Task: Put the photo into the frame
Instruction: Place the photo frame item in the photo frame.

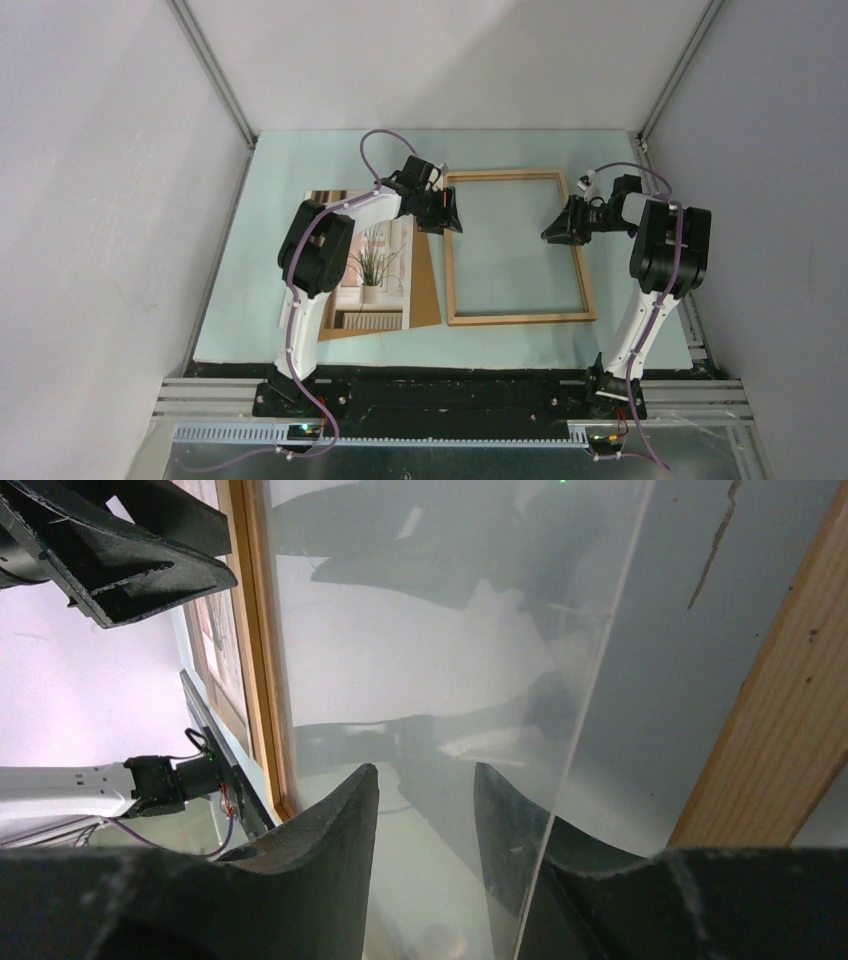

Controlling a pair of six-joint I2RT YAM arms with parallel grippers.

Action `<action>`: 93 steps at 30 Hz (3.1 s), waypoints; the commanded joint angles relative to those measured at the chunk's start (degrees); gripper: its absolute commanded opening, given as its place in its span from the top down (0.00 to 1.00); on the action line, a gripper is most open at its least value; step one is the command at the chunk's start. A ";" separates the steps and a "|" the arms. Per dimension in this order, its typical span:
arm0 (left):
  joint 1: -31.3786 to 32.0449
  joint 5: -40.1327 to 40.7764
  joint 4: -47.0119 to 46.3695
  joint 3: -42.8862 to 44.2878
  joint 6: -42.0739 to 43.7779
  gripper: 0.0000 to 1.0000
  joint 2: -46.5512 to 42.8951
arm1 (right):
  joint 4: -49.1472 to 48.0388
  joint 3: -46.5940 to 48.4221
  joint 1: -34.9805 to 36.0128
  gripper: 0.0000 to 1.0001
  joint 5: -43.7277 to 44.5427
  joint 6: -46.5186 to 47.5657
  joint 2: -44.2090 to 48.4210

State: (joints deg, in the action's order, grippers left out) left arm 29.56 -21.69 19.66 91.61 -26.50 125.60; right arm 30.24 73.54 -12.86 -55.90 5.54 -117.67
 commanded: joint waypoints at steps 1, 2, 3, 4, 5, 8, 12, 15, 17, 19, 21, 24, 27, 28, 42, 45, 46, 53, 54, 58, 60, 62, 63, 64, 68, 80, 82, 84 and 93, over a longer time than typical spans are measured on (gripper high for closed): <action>0.95 -0.44 0.38 -1.53 0.27 0.37 -1.22 | -2.46 1.92 0.77 0.54 0.96 -0.18 0.40; 0.94 -0.40 0.36 -1.39 0.20 0.37 -1.30 | -2.51 1.93 0.85 0.52 1.85 -0.38 0.50; 0.94 -0.38 0.37 -1.37 0.15 0.36 -1.36 | -2.48 2.04 0.88 0.51 2.33 -0.45 0.64; 0.91 -0.42 0.36 -1.29 0.14 0.36 -1.40 | -2.34 2.18 0.97 0.49 3.22 -0.51 0.66; 0.93 -0.29 0.32 -1.28 0.14 0.35 -1.45 | -1.99 2.56 0.98 0.48 3.59 -0.52 0.72; 0.95 0.34 0.56 -1.42 0.22 0.30 -2.01 | -1.68 2.83 1.07 0.46 5.42 -0.72 0.96; 0.90 1.89 1.08 -1.31 1.04 0.22 -2.94 | -1.57 2.84 1.09 0.44 7.37 -0.67 1.38; 0.92 3.12 1.35 -1.39 1.64 0.17 -4.15 | -1.33 2.93 1.09 0.43 8.20 -0.78 1.66; 0.89 4.18 1.58 -1.45 2.16 0.12 -5.05 | -1.32 3.05 1.15 0.41 8.89 -0.75 1.88; 0.93 5.47 1.66 -1.77 2.77 0.08 -6.12 | -1.32 3.02 1.29 0.40 10.02 -0.51 2.34; 1.00 7.06 1.78 -2.05 3.61 0.05 -7.34 | -1.26 3.07 1.48 0.40 10.98 -0.10 2.91; 1.15 9.33 1.81 -2.29 5.26 0.01 -8.92 | -1.23 3.02 1.75 0.39 11.89 0.36 3.63; 2.02 10.45 1.87 -2.01 6.81 0.00 -10.47 | -1.12 3.10 2.14 0.39 12.56 0.82 3.82; 2.27 10.58 1.87 -1.90 7.47 0.00 -10.73 | -1.05 3.10 2.23 0.39 12.70 0.89 3.71; 10.97 5.90 1.93 9.04 11.80 0.00 -5.13 | -0.76 3.11 3.10 0.39 14.33 1.19 4.33; 12.44 2.71 1.95 12.04 10.43 0.00 -2.88 | -0.92 3.10 3.11 0.39 14.64 1.04 3.98; 13.11 1.17 1.94 13.64 10.07 0.00 -1.54 | -1.04 3.10 3.15 0.39 14.73 0.94 3.91; 15.67 -5.06 1.96 22.06 4.96 0.00 5.06 | -1.45 3.10 3.28 0.39 14.94 0.62 3.26; 16.11 -5.54 1.92 23.46 4.33 0.00 5.56 | -1.52 3.10 3.35 0.39 14.94 0.61 3.33; 17.01 -6.29 1.95 26.67 1.84 0.00 8.23 | -1.83 3.15 3.50 0.39 14.96 0.41 3.28; 17.13 -6.74 1.92 27.81 0.39 0.00 9.75 | -1.78 3.24 3.58 0.39 14.94 0.43 3.20; 17.18 -7.15 1.91 28.74 -0.88 0.00 11.11 | -1.55 3.27 3.69 0.39 14.94 0.44 3.15; 17.19 -7.49 1.95 29.29 -1.25 0.00 11.89 | -1.52 3.28 3.72 0.39 14.94 0.48 3.15; 17.19 -7.62 1.95 29.53 -1.84 0.00 12.48 | -1.37 3.28 3.72 0.39 14.94 0.56 3.15; 17.21 -7.86 1.92 30.61 -2.35 0.00 13.66 | -1.08 3.28 3.64 0.39 14.95 0.66 3.07; 17.28 -7.73 1.94 32.69 -3.19 0.00 16.25 | -0.71 3.28 3.55 0.39 14.55 0.80 2.68; 17.27 -7.75 1.88 32.84 -3.27 0.00 16.52 | -0.64 3.28 3.47 0.39 14.51 0.93 2.53; 17.24 -7.87 1.93 32.91 -3.29 0.00 16.78 | -0.55 3.28 3.46 0.39 14.50 0.96 2.58; 17.00 -7.50 1.88 32.93 -3.42 0.00 17.79 | 0.07 3.28 3.12 0.38 14.86 1.27 3.58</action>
State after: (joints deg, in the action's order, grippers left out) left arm 46.74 -28.49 22.31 121.95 -29.12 142.61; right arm 29.71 75.35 -9.74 -42.85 5.08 -115.48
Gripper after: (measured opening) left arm 0.995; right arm 0.611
